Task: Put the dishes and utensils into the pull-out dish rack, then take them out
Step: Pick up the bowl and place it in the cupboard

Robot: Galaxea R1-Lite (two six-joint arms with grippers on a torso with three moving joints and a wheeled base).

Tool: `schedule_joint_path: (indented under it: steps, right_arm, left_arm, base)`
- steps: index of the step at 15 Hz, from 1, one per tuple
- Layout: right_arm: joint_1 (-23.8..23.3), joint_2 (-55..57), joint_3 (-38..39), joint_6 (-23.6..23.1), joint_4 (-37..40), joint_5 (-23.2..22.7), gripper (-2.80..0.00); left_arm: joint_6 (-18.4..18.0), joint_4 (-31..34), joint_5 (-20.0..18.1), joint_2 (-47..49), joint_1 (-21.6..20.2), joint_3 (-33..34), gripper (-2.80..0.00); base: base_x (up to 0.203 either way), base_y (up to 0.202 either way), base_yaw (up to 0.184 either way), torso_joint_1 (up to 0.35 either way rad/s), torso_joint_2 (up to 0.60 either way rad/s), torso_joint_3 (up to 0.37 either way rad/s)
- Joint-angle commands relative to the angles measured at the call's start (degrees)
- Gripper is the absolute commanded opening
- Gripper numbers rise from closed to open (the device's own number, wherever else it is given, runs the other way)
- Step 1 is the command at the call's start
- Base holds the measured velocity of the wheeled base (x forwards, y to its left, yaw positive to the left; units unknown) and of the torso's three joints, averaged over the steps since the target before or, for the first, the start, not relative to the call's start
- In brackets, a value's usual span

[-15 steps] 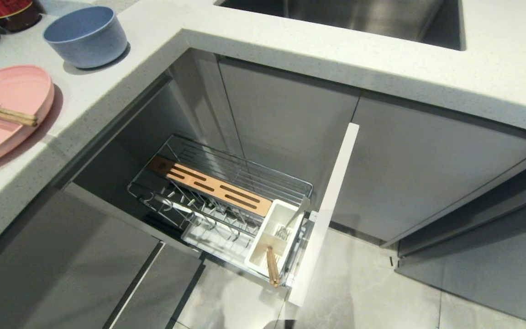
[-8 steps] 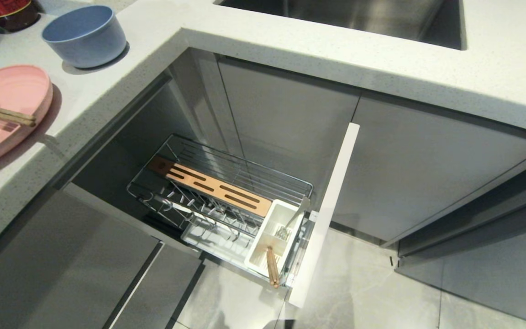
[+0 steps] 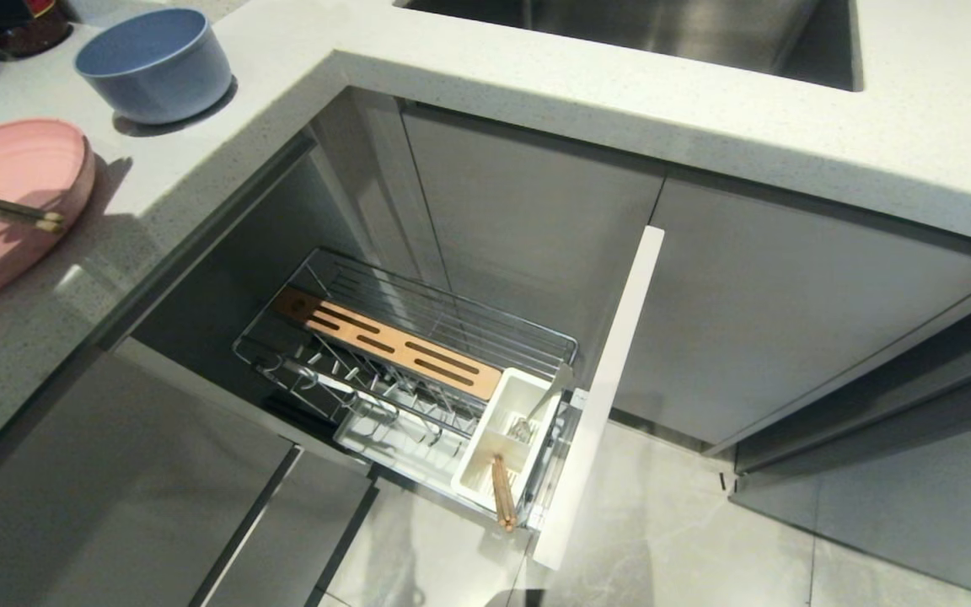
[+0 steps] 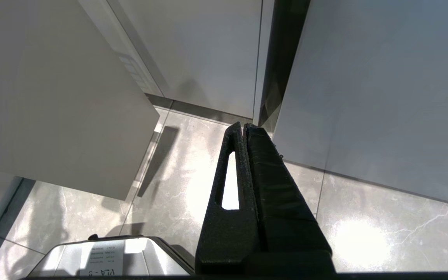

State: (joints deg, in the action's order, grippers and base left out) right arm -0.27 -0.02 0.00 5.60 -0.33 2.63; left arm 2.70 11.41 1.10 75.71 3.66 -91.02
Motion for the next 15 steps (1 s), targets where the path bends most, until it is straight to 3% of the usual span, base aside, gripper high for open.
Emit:
schedule_joint_path:
  steps: [1,10,11,15]
  right_arm:
    - [0.0,-0.24,0.0,0.03,-0.02,0.0,-2.8]
    - [0.0,-0.24,0.0,0.03,-0.02,0.0,-2.8]
    - [0.0,-0.24,0.0,0.03,-0.02,0.0,-2.8]
    - [0.0,-0.24,0.0,0.03,-0.02,0.0,-2.8]
  left_arm:
    - [0.18,0.02,0.05,3.22,0.64,-0.45,-2.8]
    - [-0.81,-0.78,0.4,4.22,4.95,-0.66,-2.8]
    - [-2.16,-2.92,0.4,4.78,4.95,-0.87,0.0]
    - [-3.17,-5.52,4.09,6.22,5.46,-0.75,0.0]
  base:
    - [0.0,0.0,0.0,0.0,0.0,0.0]
    - [0.0,0.0,0.0,0.0,0.0,0.0]
    - [0.0,0.0,0.0,0.0,0.0,0.0]
    - [0.0,0.0,0.0,0.0,0.0,0.0]
